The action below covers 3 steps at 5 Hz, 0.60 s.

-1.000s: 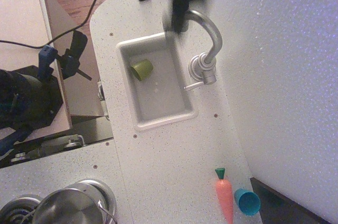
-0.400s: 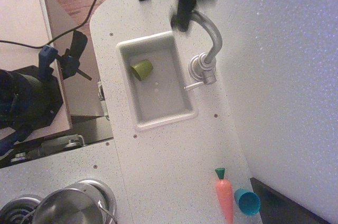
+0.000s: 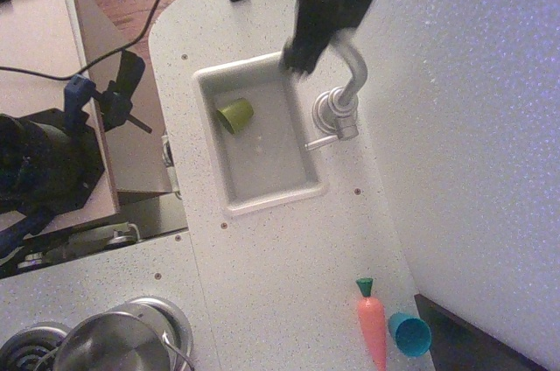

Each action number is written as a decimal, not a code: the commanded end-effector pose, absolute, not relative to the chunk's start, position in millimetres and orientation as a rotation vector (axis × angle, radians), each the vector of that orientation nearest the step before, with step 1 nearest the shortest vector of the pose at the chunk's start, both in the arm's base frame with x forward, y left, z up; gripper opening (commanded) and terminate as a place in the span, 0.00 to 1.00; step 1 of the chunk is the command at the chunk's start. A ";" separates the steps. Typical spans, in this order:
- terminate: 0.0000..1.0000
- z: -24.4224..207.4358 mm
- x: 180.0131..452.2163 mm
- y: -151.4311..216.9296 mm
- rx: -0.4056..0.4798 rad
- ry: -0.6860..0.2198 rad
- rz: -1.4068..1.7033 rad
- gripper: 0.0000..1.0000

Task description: Turn faucet left

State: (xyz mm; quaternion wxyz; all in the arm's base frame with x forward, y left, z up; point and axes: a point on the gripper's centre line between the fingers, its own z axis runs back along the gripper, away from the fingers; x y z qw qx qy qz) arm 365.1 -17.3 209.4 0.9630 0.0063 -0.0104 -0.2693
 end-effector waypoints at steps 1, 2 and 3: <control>0.00 237.2 358.8 -17.0 0.030 -0.098 -0.533 1.00; 0.00 237.2 358.8 -17.0 0.030 -0.098 -0.533 1.00; 1.00 237.2 358.8 -17.0 0.030 -0.098 -0.533 1.00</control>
